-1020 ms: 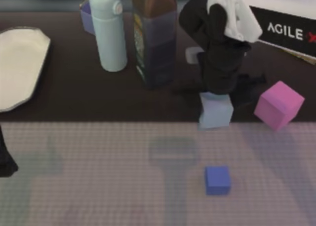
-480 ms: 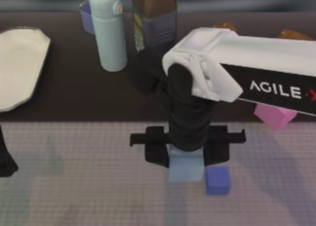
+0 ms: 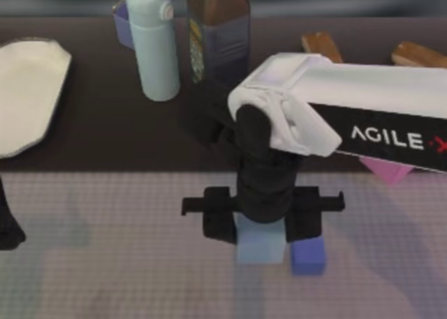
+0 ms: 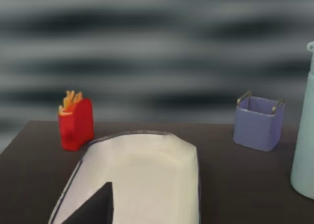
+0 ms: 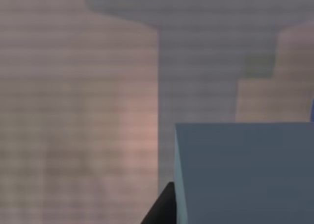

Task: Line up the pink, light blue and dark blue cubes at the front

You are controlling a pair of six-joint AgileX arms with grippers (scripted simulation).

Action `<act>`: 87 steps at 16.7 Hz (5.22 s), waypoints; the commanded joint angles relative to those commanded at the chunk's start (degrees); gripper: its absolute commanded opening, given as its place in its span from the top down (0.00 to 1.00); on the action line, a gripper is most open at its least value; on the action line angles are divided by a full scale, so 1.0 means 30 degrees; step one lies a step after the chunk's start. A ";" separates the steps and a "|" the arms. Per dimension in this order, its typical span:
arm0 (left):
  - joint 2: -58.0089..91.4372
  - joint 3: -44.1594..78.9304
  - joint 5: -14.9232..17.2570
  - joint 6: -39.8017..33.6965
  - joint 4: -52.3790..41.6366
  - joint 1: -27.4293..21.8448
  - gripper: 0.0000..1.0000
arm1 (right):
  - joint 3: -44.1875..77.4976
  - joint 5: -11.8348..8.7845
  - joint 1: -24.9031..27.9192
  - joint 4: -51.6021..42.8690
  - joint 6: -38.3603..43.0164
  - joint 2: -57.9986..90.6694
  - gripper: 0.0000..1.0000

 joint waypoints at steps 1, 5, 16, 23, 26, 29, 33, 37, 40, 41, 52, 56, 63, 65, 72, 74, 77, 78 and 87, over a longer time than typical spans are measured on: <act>0.0000 0.0000 0.0000 0.0000 0.0000 0.0000 0.00 | -0.0393 0.0008 0.0001 0.0622 0.0007 0.0202 1.00; 0.0000 0.0000 0.0000 0.0000 0.0000 0.0000 0.00 | -0.2116 0.0018 0.0040 0.3444 0.0047 0.1134 1.00; 0.0000 0.0000 0.0000 0.0000 0.0000 0.0000 0.00 | -0.2528 0.0025 0.0070 0.3994 0.0065 0.1397 0.55; 0.0000 0.0000 0.0000 0.0000 0.0000 0.0000 0.00 | -0.2528 0.0025 0.0070 0.3994 0.0065 0.1397 0.02; 0.0000 0.0000 0.0000 0.0000 0.0000 0.0000 0.00 | -0.2528 0.0025 0.0070 0.3994 0.0065 0.1397 0.00; 0.0000 0.0000 0.0000 0.0000 0.0000 0.0000 0.00 | -0.2528 0.0025 0.0070 0.3994 0.0065 0.1397 0.00; 0.0000 0.0000 0.0000 0.0000 0.0000 0.0000 0.00 | -0.2462 0.0024 0.0064 0.3928 0.0062 0.1367 0.00; 0.0000 0.0000 0.0000 0.0000 0.0000 0.0000 0.00 | -0.1064 0.0030 0.0190 0.1712 0.0104 0.0658 0.00; 0.0000 0.0000 0.0000 0.0000 0.0000 0.0000 0.00 | 0.0177 0.0013 0.0267 -0.0349 0.0100 -0.0102 0.00; 0.0000 0.0000 0.0000 0.0000 0.0000 0.0000 0.00 | 0.0405 0.0012 0.0271 -0.0654 0.0084 -0.0289 0.00; 0.0000 0.0000 0.0000 0.0000 0.0000 0.0000 0.00 | 0.1706 -0.0018 -0.1939 -0.1137 -0.4106 0.0622 0.00; 0.0000 0.0000 0.0000 0.0000 0.0000 0.0000 0.00 | 0.2886 -0.0098 -0.4803 -0.1685 -0.9978 0.1650 0.00; 0.0000 0.0000 0.0000 0.0000 0.0000 0.0000 0.00 | 0.4723 -0.0212 -1.0387 -0.2454 -2.1898 0.3099 0.00; 0.0000 0.0000 0.0000 0.0000 0.0000 0.0000 0.00 | 0.5126 -0.0248 -1.1665 -0.2461 -2.4143 0.3201 0.00; 0.0000 0.0000 0.0000 0.0000 0.0000 0.0000 0.00 | 0.5569 -0.0307 -1.3018 -0.2379 -2.6190 0.3196 0.00; 0.0000 0.0000 0.0000 0.0000 0.0000 0.0000 0.00 | 0.5452 -0.0293 -1.2945 -0.2311 -2.6157 0.3169 0.00; 0.0000 0.0000 0.0000 0.0000 0.0000 0.0000 0.00 | 0.4489 -0.0304 -1.2975 -0.0952 -2.6124 0.3618 0.00; 0.0000 0.0000 0.0000 0.0000 0.0000 0.0000 0.00 | 0.4005 -0.0301 -1.2975 -0.0116 -2.6127 0.3891 0.00; 0.0000 0.0000 0.0000 0.0000 0.0000 0.0000 0.00 | 0.1800 -0.0288 -1.2988 0.3390 -2.6135 0.5196 0.00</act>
